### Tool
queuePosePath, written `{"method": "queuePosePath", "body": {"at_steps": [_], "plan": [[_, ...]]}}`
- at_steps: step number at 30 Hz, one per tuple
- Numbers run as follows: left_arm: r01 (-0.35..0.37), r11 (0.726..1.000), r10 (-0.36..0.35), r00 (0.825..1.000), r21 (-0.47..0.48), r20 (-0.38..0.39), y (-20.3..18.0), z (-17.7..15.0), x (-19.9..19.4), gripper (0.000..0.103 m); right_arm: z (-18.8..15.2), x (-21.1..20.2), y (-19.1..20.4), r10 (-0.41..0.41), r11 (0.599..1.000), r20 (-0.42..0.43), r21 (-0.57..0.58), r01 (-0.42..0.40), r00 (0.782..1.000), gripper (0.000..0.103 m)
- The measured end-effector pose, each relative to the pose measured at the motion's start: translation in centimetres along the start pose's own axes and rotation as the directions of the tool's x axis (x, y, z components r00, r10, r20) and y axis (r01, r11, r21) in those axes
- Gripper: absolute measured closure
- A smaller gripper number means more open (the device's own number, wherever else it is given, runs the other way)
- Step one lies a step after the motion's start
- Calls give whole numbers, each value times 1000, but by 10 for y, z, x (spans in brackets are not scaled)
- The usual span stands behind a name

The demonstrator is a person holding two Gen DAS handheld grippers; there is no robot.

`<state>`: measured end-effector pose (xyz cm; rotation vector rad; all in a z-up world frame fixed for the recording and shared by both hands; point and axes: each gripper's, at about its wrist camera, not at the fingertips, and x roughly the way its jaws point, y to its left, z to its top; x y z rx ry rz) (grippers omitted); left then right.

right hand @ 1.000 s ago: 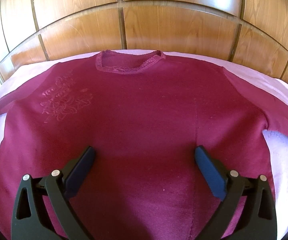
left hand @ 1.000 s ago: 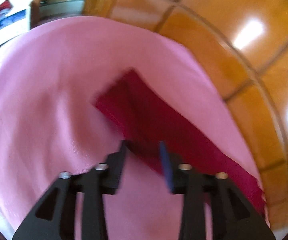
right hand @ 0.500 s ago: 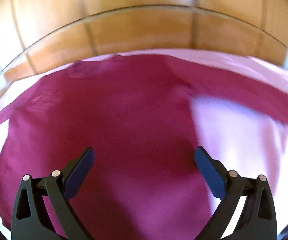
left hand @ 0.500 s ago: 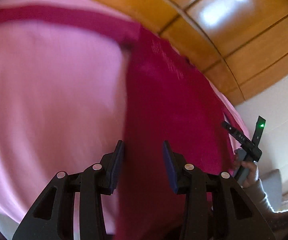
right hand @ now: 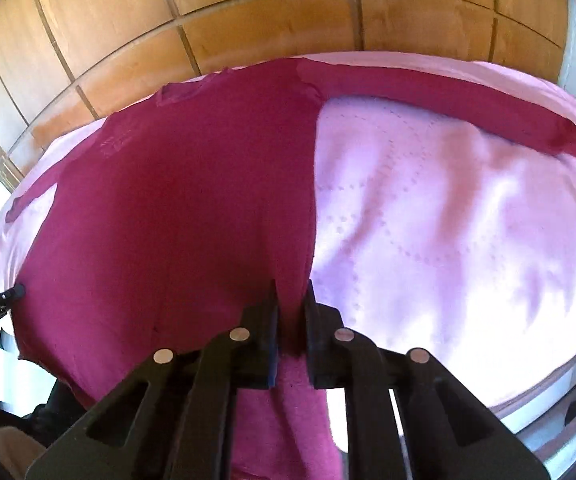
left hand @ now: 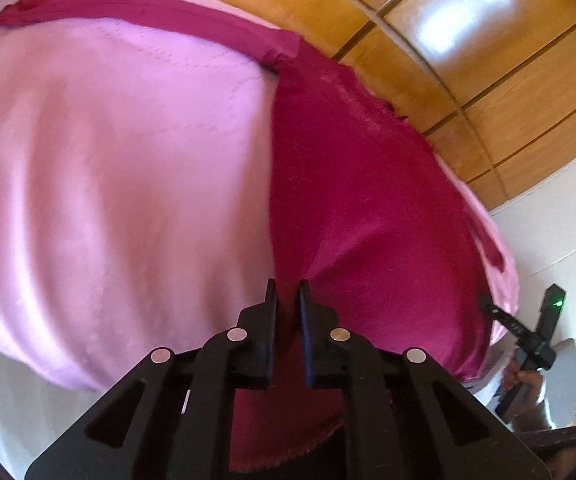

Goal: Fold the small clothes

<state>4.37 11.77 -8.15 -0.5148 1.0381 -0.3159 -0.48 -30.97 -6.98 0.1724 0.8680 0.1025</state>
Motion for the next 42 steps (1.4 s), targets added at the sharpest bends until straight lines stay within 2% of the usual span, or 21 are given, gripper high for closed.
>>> {"method": "queuePosePath", "body": {"at_steps": [2,3,5,7,9,12,15,18,21,24,28,31,34,35,36,39,42], "plan": [[-20,1000,20,1000,17,-3,-3,2,0,90,-2,5,0,3,1000,2,-3,-3,1000,93],[-56,998,56,998,36,8,-7,5,-2,80,-1,5,2,5,1000,3,-1,-5,1000,91],[-130,986,123,990,103,69,-21,7,-11,67,2,6,1,20,1000,4,12,-20,1000,86],[-140,978,119,983,155,137,-36,13,-18,57,4,6,-8,26,999,10,30,-26,1000,76],[-125,976,94,980,178,172,-50,22,-15,54,7,1,-22,25,997,28,74,-27,999,50],[-104,974,67,981,203,182,-72,37,8,54,16,-3,-48,12,984,74,177,-25,997,38],[-116,962,67,979,249,195,-99,45,39,46,28,-2,-85,-21,954,109,299,-13,994,37],[-138,950,90,980,279,178,-113,50,68,45,38,2,-129,-41,898,146,438,-28,988,38],[-155,947,120,983,281,139,-115,51,92,45,53,8,-171,-56,837,185,544,-55,981,45],[-163,943,128,982,290,137,-113,49,102,42,68,14,-214,-71,763,223,640,-91,972,49],[-172,933,135,981,317,137,-116,46,103,41,80,22,-270,-84,621,295,762,-181,952,53],[-174,940,139,981,293,139,-115,47,103,41,92,25,-297,-126,568,299,804,-179,946,60],[-170,945,135,981,279,139,-116,47,103,38,107,31,-309,-182,553,257,825,-117,949,74],[-175,944,140,980,281,141,-116,46,103,37,115,34,-310,-207,560,225,825,-74,952,85],[-178,942,143,980,284,142,-117,46,103,36,119,33,-311,-217,573,206,818,-47,954,89],[-183,938,147,979,294,140,-119,45,104,32,143,29,-296,-252,642,167,765,36,953,96],[-182,937,146,979,298,140,-121,46,106,27,161,15,-271,-264,740,206,670,61,942,96]]}}
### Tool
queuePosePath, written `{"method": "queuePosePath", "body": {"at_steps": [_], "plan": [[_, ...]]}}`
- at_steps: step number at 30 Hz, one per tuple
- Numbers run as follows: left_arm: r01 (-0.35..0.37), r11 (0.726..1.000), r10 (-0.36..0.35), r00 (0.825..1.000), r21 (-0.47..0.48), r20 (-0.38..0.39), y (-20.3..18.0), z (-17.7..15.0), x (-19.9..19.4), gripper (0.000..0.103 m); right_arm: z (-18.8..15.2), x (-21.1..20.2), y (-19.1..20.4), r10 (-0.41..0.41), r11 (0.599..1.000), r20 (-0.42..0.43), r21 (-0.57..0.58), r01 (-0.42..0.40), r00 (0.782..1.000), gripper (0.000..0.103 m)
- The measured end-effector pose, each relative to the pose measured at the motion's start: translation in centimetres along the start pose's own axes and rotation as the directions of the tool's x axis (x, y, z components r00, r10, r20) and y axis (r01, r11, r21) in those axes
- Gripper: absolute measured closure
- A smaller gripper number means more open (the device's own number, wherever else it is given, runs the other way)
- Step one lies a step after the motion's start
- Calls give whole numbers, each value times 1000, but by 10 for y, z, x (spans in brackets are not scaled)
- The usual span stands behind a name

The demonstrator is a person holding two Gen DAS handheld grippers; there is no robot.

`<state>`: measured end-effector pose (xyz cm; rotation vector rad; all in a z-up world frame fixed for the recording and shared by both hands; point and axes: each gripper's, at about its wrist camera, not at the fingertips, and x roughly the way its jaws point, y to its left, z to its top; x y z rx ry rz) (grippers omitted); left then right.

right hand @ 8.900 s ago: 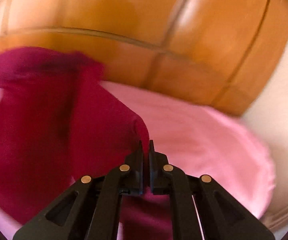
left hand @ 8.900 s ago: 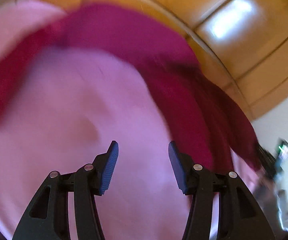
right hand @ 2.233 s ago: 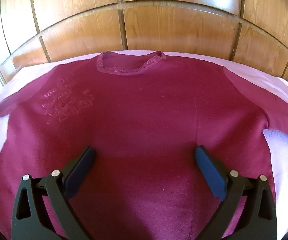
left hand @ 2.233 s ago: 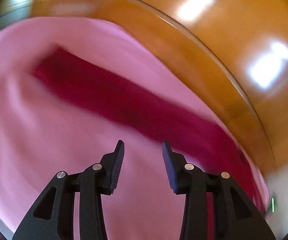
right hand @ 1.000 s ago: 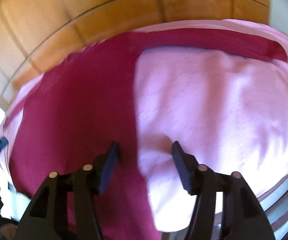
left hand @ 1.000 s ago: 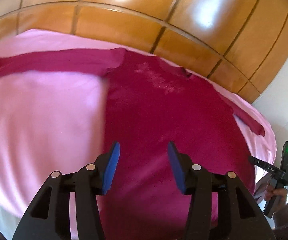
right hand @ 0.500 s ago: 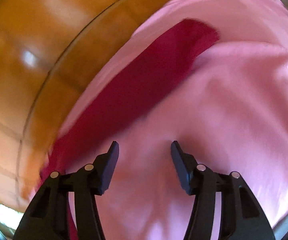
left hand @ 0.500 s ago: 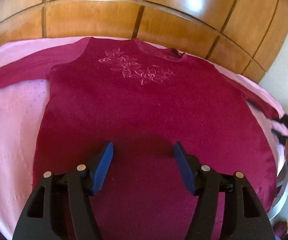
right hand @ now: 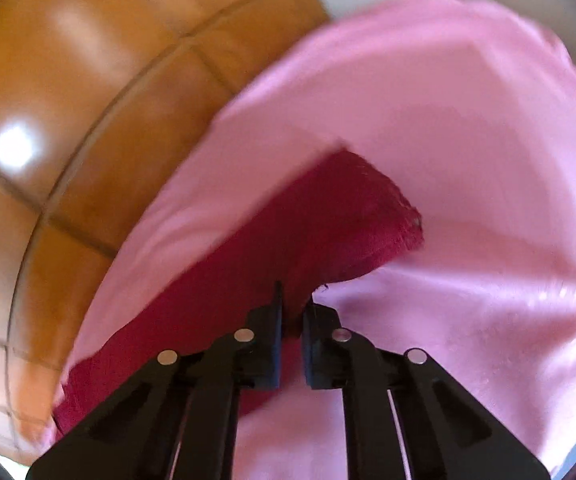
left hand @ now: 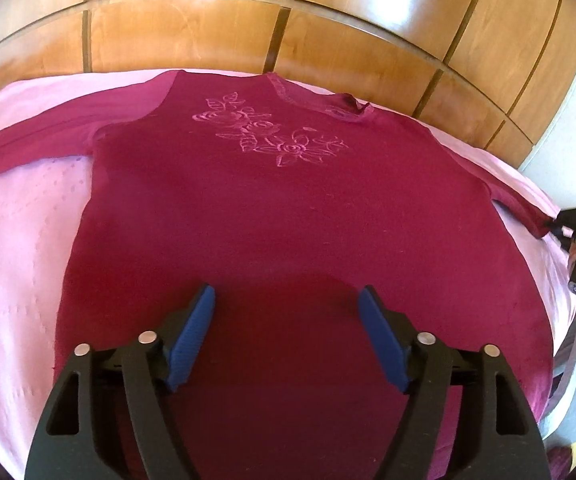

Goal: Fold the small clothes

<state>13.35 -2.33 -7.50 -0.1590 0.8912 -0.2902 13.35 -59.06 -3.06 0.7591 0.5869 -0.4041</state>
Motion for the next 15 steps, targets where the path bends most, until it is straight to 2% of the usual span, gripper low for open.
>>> {"method": "queuePosePath", "body": {"at_steps": [3,6,9,12,14,15], "plan": [[-2,1000,2,1000,5,1,-2,0,1,23,-12,-12,49,62,989,12,-136,-60,998,96],[6,1000,-6,1000,1,-1,-2,1,0,22,-31,-12,95,139,965,-17,-221,-139,990,96],[25,999,-26,1000,-22,-5,2,4,-1,22,-65,-7,160,196,911,-77,-353,-211,978,96],[46,998,-47,999,-48,-12,7,8,-3,22,-98,4,211,232,864,-148,-423,-273,961,96],[60,996,-61,998,-62,-16,9,11,-4,15,-131,7,244,254,826,-206,-462,-323,945,97],[63,996,-64,998,-70,-12,10,12,-6,14,-154,-4,248,263,809,-230,-477,-344,937,97]]}}
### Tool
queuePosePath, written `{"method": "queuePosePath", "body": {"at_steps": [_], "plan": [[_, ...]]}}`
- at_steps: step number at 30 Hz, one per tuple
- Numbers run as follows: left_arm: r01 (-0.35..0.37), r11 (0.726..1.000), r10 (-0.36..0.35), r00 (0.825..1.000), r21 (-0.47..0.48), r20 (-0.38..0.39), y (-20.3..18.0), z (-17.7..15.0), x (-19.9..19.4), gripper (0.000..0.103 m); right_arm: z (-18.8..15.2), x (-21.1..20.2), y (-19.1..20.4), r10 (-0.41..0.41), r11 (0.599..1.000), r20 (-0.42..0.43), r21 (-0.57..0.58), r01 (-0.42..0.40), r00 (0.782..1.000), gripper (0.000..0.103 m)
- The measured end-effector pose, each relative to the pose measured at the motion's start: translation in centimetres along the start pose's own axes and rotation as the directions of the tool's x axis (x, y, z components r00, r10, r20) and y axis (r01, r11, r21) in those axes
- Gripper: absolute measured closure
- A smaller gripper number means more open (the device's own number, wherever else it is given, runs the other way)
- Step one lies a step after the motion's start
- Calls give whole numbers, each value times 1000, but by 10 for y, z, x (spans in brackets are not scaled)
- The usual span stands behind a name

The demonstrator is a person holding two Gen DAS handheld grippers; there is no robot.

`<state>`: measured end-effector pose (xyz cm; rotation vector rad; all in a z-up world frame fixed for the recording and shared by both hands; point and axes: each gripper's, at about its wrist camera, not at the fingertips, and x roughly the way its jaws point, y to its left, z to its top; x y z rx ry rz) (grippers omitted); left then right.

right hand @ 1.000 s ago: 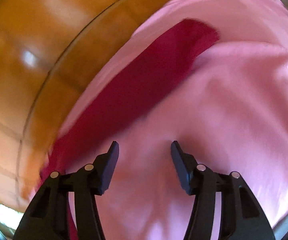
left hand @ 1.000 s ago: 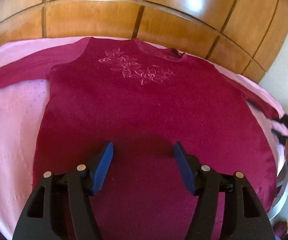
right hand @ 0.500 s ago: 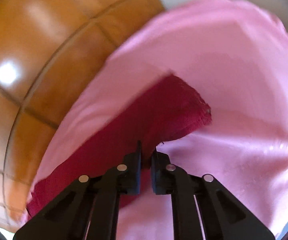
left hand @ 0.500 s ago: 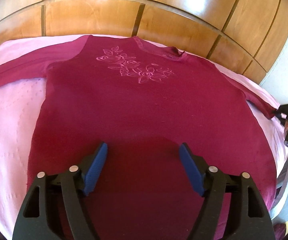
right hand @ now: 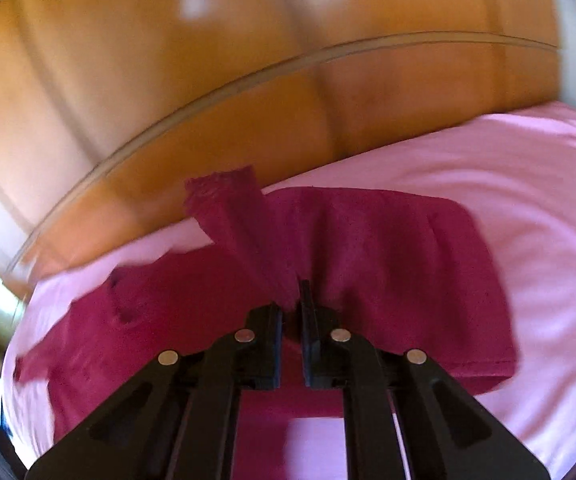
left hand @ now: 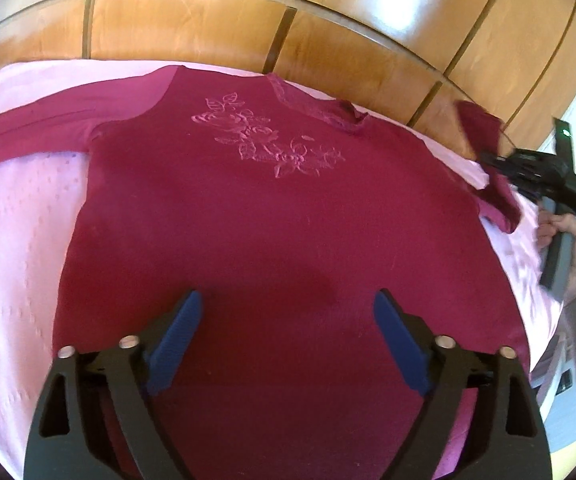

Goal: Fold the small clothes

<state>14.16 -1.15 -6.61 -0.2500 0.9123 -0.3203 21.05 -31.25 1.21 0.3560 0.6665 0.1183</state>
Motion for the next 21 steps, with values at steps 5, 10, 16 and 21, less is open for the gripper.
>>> {"method": "queuePosePath", "body": {"at_steps": [5,10,16,21], "plan": [[-11,999,12,999,-35,34,7,9,-8,9,-27,39,79,63,991,-99,-108,-73,993,97],[1,995,6,997,-95,71,19,21,-15,4,-48,61,114,67,978,-147,-184,-94,987,96],[88,981,-76,994,-174,73,24,44,-16,4,-55,42,119,119,971,-110,-194,-138,987,54],[182,955,-176,983,-234,48,19,75,0,18,-60,3,88,177,976,-73,-118,-185,981,40]]}}
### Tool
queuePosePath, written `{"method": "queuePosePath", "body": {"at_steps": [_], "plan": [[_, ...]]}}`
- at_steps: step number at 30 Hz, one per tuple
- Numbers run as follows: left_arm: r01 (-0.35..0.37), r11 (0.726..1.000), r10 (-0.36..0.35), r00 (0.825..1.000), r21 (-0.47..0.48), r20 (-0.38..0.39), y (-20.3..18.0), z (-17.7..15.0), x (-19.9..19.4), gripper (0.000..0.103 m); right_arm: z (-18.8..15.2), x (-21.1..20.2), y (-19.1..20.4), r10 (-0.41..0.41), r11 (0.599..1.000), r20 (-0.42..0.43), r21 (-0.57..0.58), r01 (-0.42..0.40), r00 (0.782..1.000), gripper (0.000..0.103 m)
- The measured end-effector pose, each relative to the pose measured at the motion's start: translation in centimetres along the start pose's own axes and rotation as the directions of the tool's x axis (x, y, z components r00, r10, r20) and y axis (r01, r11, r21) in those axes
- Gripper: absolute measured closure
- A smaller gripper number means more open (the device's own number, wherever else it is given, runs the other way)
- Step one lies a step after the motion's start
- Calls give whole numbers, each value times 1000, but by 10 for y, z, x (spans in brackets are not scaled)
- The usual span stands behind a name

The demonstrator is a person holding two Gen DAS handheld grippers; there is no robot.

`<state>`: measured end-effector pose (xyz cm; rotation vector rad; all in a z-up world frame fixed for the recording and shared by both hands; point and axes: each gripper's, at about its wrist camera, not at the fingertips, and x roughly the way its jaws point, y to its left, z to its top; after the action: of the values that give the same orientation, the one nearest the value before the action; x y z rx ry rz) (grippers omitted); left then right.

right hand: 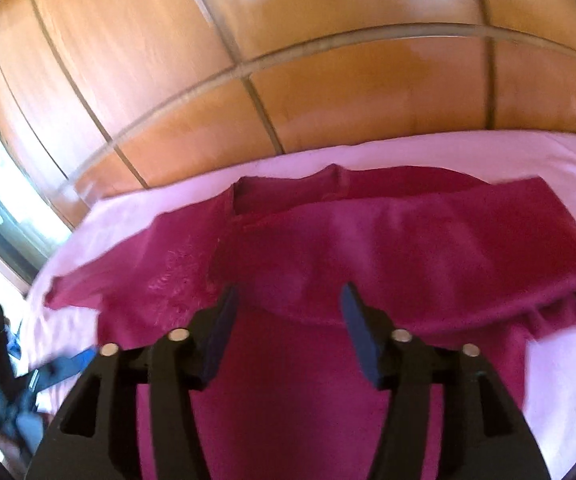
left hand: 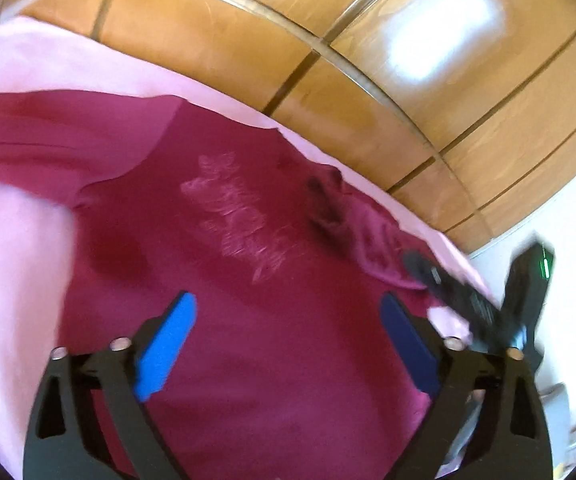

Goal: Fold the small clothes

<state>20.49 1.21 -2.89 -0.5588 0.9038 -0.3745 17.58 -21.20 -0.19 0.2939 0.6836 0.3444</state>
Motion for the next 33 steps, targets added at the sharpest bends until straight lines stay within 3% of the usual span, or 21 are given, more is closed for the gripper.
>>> {"method": "queuePosePath", "body": {"at_steps": [3,7,12,14,16,17,18,22,25,29,33], "plan": [[20,999,-22,998,-32,-58,-7,19,25,26,-13,-24,-26,2,998,12,67,-2,1000,35],[40,996,-49,993,-85,-105,-15,38,62,26,-29,-51,-69,-24,983,40,182,16,999,24],[27,989,-51,986,-148,-159,-24,51,108,26,-35,-75,-113,49,928,118,362,-89,992,15],[10,989,-35,985,-149,-169,-28,54,122,26,-32,-78,-128,109,881,178,438,-177,978,12],[-8,991,-14,987,-137,-162,-31,57,130,46,-29,-76,-136,157,838,220,487,-248,963,10],[-13,993,-7,985,-118,-171,-34,60,136,78,-27,-72,-141,193,799,254,519,-302,948,9],[-20,994,-1,983,-110,-183,-34,63,139,96,-26,-70,-144,209,779,270,535,-327,940,8],[21,996,-29,995,-86,-93,-39,73,116,96,-24,-46,-160,297,615,362,636,-467,884,6],[64,997,-65,998,-46,-2,-43,84,82,97,-20,-31,-165,323,538,400,668,-514,858,2],[76,997,-76,991,5,110,-36,101,40,97,-9,-17,-170,313,536,378,687,-491,871,2],[27,999,-32,985,32,171,-18,104,12,97,0,-8,-170,277,585,339,682,-438,899,2]]}}
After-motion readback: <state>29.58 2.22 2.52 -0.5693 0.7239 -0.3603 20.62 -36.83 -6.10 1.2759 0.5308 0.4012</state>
